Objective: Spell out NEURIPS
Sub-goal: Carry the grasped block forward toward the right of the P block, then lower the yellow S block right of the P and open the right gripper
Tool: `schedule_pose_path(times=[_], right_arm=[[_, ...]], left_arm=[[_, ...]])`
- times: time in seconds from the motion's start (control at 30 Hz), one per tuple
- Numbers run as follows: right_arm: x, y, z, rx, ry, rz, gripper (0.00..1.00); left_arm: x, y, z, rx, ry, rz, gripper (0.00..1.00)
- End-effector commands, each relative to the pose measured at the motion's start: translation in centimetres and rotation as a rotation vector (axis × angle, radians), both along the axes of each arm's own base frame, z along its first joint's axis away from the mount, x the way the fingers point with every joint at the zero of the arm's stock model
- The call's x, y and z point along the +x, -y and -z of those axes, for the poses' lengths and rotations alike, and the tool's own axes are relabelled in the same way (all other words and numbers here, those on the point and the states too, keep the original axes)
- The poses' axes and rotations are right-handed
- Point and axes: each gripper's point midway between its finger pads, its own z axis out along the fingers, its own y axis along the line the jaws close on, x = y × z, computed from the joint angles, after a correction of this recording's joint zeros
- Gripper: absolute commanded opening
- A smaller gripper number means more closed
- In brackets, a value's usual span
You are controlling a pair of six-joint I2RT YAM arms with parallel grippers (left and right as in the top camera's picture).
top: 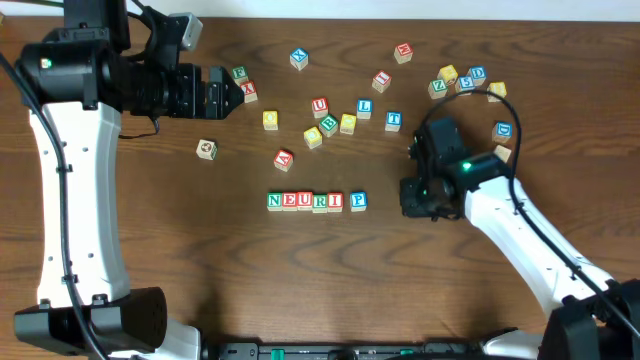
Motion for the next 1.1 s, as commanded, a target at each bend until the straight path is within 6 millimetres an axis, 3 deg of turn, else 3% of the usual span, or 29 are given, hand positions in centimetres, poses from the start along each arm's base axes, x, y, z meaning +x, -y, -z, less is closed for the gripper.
schedule_pose_path(times=[0.0,0.33,0.67,1.07], right_arm=[[0.0,-0.5,0.5,0.022,0.013,0.009,0.20],[0.8,-1.3,2.7,0.055,0.103,-0.018,0.19],[0.8,-5.7,2.8,0.134,0.160,-0.102,0.20],[1.3,-4.5,3.2,0.060,0.180,-0.022,0.20]], left_arm=[[-0.1,0.0,-0.8,-0.001,0.029,0.012,0.98],[-0.1,0.0,-0.8,-0.001,0.029,0.012,0.98],[-0.1,0.0,-0.8,-0.001,0.029,0.012,0.98],[-0.1,0.0,-0.8,-0.001,0.029,0.012,0.98]])
